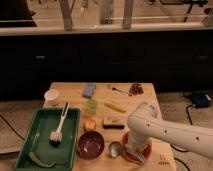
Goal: Wipe red bowl with towel
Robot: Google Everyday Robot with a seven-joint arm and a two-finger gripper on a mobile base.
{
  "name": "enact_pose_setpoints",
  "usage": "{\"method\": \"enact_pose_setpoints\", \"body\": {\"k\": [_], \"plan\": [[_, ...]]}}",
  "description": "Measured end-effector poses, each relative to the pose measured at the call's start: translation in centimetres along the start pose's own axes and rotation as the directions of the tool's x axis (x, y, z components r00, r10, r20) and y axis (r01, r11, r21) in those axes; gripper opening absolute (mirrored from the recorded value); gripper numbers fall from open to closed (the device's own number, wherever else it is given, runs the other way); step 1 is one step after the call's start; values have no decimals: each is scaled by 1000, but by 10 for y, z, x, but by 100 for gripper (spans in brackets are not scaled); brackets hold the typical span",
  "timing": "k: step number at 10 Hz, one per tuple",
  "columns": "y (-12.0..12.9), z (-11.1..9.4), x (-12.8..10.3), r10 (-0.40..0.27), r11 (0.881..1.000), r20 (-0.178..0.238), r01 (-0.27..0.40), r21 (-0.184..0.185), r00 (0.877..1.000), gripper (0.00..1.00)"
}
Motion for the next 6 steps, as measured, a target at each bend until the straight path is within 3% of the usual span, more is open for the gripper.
{"method": "enact_pose_setpoints", "body": {"k": [3, 6], "plan": [[40, 2, 3, 59, 998, 0, -59, -15, 998, 0], [52, -8, 21, 105, 994, -23, -105, -24, 994, 0]]}}
